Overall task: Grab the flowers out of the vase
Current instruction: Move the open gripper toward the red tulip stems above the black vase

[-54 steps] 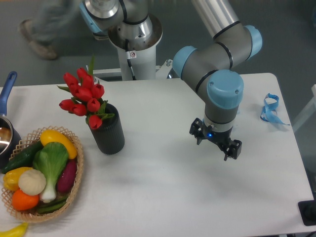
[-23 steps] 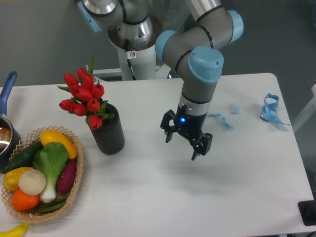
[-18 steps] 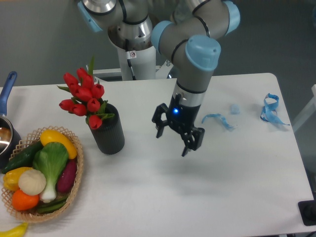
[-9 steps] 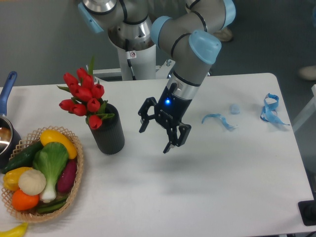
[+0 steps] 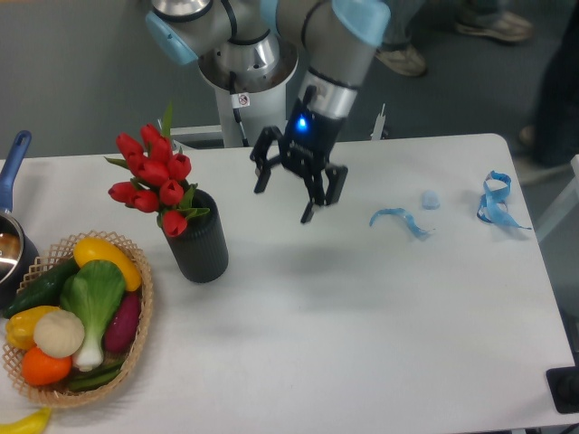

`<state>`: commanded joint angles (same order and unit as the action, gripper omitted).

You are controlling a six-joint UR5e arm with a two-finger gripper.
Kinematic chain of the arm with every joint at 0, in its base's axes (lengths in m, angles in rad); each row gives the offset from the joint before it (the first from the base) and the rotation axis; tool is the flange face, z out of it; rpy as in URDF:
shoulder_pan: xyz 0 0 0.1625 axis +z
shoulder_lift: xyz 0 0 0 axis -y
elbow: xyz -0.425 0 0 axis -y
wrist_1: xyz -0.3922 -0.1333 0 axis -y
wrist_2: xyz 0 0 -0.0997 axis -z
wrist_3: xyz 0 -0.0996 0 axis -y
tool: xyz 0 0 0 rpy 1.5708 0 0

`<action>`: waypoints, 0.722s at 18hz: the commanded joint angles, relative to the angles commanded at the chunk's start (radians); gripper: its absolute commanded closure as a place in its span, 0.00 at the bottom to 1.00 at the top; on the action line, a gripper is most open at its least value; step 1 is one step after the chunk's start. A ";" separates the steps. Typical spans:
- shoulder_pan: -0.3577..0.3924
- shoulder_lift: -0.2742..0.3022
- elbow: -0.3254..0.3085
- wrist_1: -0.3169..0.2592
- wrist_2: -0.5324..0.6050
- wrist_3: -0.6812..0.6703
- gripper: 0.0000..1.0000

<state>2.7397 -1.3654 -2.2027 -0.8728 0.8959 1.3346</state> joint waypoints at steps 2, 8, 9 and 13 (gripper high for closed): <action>-0.008 0.014 -0.015 -0.003 -0.037 -0.003 0.00; -0.015 0.023 -0.071 -0.003 -0.227 -0.037 0.00; -0.020 0.017 -0.077 0.000 -0.242 -0.028 0.00; -0.023 0.002 -0.086 -0.003 -0.315 -0.026 0.00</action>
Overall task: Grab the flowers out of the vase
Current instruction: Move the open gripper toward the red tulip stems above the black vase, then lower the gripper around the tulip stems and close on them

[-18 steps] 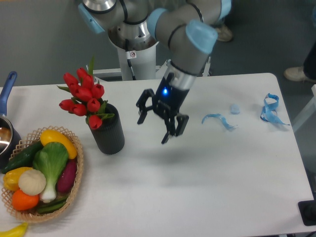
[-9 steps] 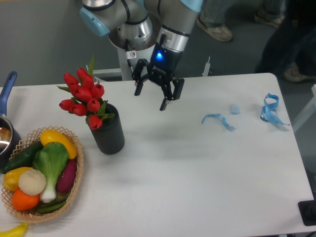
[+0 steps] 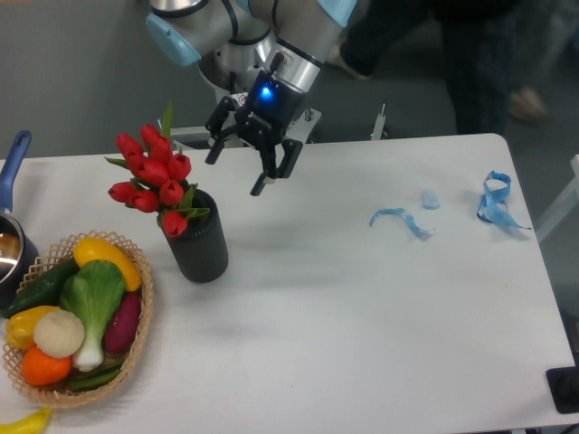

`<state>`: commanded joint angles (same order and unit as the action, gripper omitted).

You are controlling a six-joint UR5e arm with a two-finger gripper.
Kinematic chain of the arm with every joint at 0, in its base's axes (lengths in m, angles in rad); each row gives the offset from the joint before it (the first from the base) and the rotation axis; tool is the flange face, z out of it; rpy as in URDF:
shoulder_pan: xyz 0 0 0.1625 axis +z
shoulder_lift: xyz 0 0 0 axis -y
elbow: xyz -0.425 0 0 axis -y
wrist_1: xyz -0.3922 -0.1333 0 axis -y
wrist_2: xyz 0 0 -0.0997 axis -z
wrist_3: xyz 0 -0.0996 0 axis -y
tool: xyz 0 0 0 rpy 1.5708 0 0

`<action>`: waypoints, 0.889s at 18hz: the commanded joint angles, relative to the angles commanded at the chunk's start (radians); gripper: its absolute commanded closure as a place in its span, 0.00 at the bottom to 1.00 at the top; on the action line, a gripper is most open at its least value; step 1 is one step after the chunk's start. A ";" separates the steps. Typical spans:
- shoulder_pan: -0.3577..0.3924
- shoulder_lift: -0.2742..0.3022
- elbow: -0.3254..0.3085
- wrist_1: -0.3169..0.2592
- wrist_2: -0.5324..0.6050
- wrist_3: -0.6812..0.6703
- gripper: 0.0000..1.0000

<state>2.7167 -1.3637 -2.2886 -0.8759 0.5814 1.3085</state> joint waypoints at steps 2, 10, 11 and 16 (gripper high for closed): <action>-0.002 -0.002 -0.020 0.005 -0.006 0.009 0.00; -0.021 -0.012 -0.037 0.009 -0.009 0.060 0.00; -0.025 -0.015 -0.037 0.009 -0.009 0.061 0.00; -0.063 -0.051 -0.035 0.012 -0.031 0.086 0.00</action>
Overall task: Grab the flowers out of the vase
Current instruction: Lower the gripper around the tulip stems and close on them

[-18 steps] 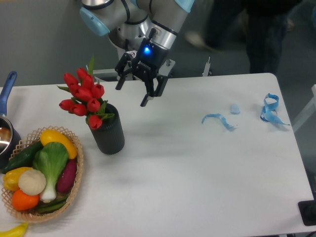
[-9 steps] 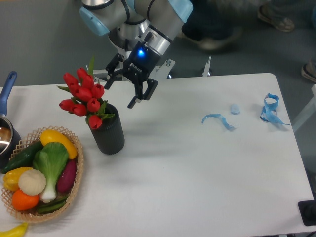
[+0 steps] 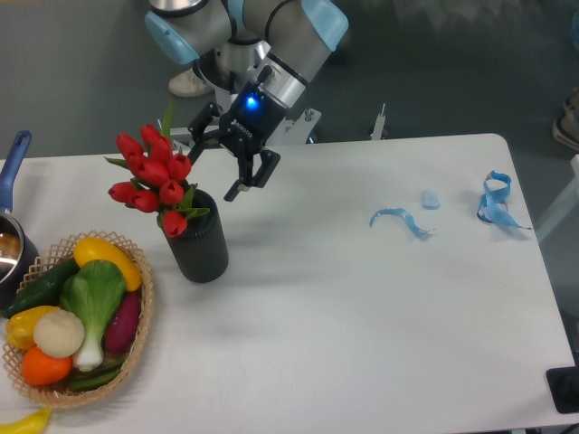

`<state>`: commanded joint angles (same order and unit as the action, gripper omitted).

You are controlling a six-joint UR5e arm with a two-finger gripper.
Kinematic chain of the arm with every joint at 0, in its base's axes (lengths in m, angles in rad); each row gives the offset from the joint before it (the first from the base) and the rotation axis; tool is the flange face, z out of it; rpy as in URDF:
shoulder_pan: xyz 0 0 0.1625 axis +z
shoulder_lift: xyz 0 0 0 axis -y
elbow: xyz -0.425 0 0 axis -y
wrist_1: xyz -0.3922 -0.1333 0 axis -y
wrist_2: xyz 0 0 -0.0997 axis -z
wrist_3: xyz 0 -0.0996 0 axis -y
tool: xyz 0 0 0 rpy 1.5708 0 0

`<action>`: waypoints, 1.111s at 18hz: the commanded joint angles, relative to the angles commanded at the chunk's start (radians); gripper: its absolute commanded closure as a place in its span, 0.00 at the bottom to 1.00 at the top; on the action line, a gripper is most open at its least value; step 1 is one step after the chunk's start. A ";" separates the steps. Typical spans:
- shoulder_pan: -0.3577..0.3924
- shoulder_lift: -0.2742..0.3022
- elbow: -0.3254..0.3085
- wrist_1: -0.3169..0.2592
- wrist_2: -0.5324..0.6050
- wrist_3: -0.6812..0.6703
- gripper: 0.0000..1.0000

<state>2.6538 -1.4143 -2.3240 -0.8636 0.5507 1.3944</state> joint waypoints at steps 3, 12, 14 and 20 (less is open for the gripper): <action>-0.020 -0.009 0.003 -0.002 -0.017 0.000 0.00; -0.057 -0.060 0.018 0.000 -0.043 0.002 0.00; -0.064 -0.066 0.032 -0.002 -0.057 0.000 0.00; -0.068 -0.081 0.037 -0.002 -0.063 0.002 0.44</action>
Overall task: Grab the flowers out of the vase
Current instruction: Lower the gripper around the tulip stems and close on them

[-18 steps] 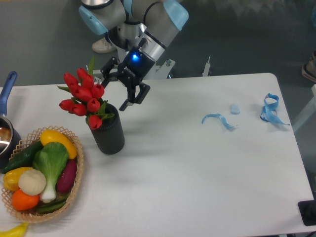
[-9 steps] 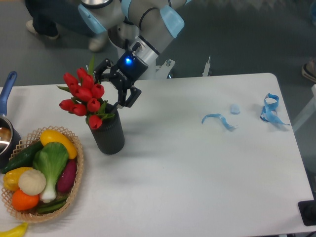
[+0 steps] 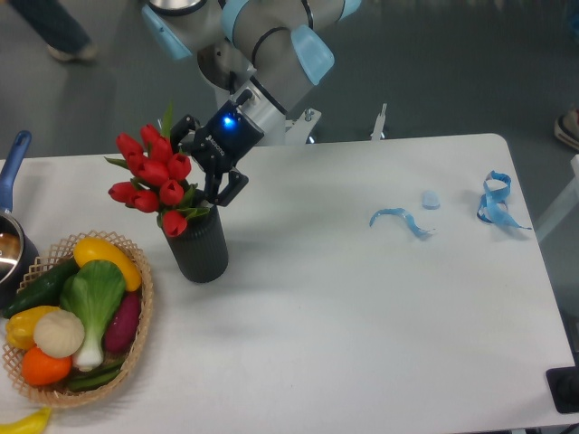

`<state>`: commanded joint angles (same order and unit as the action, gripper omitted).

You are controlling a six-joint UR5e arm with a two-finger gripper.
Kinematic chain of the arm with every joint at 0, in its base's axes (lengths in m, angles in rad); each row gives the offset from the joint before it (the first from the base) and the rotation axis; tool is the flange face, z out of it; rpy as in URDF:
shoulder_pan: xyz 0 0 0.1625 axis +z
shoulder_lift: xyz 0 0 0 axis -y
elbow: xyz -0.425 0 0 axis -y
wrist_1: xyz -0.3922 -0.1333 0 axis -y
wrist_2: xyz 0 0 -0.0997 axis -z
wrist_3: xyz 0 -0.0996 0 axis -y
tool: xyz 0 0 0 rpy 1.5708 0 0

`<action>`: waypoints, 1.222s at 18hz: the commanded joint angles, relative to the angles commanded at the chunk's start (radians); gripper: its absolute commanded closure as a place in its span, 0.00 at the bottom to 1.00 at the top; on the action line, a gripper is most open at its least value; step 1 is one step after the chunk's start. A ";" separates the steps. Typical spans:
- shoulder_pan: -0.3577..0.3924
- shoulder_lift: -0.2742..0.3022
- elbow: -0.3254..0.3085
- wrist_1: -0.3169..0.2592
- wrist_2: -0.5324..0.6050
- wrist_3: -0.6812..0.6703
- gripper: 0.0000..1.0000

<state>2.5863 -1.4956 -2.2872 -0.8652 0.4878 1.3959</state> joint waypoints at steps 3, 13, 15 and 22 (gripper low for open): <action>0.002 0.000 0.005 0.000 0.002 0.000 0.70; 0.005 0.018 0.026 0.000 -0.034 -0.012 0.84; 0.008 0.023 0.029 -0.002 -0.064 -0.012 0.84; 0.020 0.057 0.040 -0.002 -0.113 -0.063 0.84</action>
<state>2.6062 -1.4389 -2.2473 -0.8667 0.3744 1.3331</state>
